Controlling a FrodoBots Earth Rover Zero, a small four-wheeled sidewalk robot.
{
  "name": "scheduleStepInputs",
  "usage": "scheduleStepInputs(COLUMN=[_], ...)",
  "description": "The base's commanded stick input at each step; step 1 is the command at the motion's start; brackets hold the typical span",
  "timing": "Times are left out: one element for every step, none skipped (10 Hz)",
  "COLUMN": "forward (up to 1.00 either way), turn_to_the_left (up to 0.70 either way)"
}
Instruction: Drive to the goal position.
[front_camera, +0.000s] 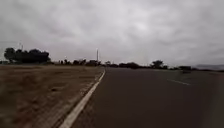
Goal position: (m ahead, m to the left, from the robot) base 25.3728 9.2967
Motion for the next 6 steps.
scheduleStepInputs(forward=[0.85,0.85,0.85,0.85,0.85,0.85], turn_to_the_left=[0.00,0.00,0.00,-0.30,-0.29,-0.29])
